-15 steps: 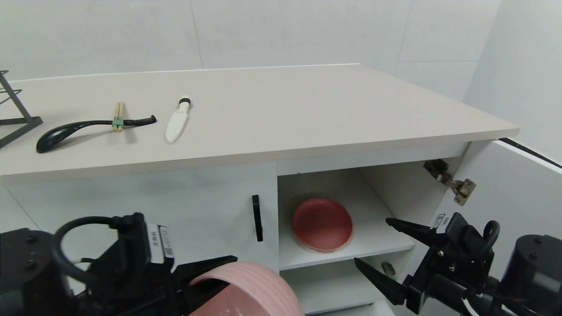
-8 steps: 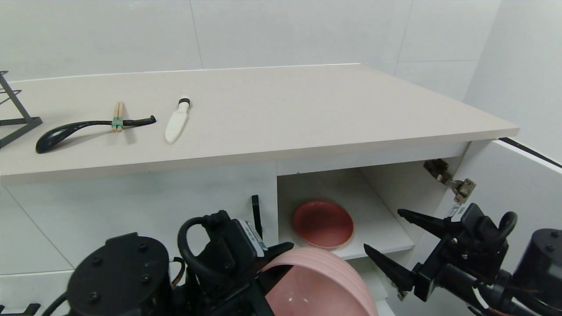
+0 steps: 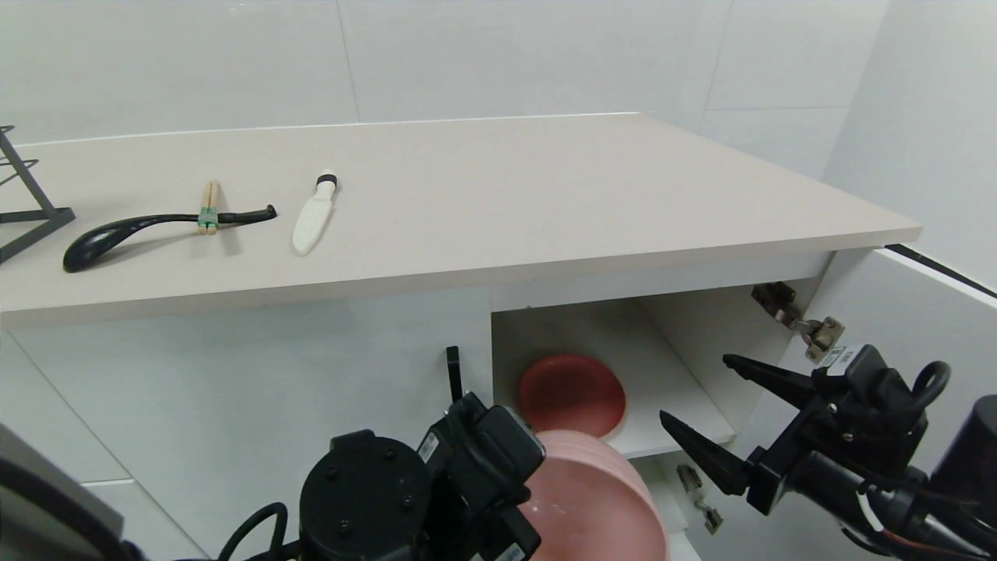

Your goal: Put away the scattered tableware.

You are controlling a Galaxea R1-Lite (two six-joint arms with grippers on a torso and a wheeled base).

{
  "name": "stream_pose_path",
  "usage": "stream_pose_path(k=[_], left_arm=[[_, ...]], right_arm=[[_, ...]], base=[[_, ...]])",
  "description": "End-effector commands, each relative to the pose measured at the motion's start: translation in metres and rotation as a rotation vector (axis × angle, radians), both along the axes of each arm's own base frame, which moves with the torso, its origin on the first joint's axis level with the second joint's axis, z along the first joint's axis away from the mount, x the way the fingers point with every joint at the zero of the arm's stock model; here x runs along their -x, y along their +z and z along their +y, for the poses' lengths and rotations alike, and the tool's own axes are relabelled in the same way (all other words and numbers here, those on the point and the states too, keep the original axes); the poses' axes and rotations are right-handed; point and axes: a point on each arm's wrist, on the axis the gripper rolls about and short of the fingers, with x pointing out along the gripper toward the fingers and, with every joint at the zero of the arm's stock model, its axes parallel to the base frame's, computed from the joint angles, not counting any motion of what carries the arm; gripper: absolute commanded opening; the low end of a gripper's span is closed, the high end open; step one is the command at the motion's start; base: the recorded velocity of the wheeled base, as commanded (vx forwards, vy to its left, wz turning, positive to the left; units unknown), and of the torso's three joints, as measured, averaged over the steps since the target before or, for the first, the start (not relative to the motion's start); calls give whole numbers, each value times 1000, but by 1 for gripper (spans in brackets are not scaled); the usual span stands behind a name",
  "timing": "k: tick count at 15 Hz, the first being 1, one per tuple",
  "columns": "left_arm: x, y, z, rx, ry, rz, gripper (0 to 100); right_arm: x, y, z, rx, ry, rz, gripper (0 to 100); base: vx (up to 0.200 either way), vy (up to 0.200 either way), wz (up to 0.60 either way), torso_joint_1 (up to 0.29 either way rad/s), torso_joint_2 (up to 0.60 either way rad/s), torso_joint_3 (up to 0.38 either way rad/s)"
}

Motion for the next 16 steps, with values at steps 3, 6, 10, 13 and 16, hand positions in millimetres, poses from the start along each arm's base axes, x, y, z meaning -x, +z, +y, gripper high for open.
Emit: stream_pose_path(k=[3,6,10,13,16], left_arm=[[-18,-14,-31,27,66,-40,0],[-27,-23,-53,124,97,-110,0],[-30,-19,-53,145,131,-159,0],[-27,-25,-50,128,146,-145,0],[-25,-33,-48,89,139,-132,0]], right_arm=[[3,4,-2,-7,2,-21,100],[4,4,0,-4,12,-19,100],[4,4,0,-6,10,-23,100],[4,5,0,-7,12,-24,100],[6,9,-1,-18,12,-45,100]], base=[[0,0,0,0,0,0],[0,0,0,0,0,0],[0,0,0,0,0,0],[0,0,0,0,0,0],[0,0,0,0,0,0]])
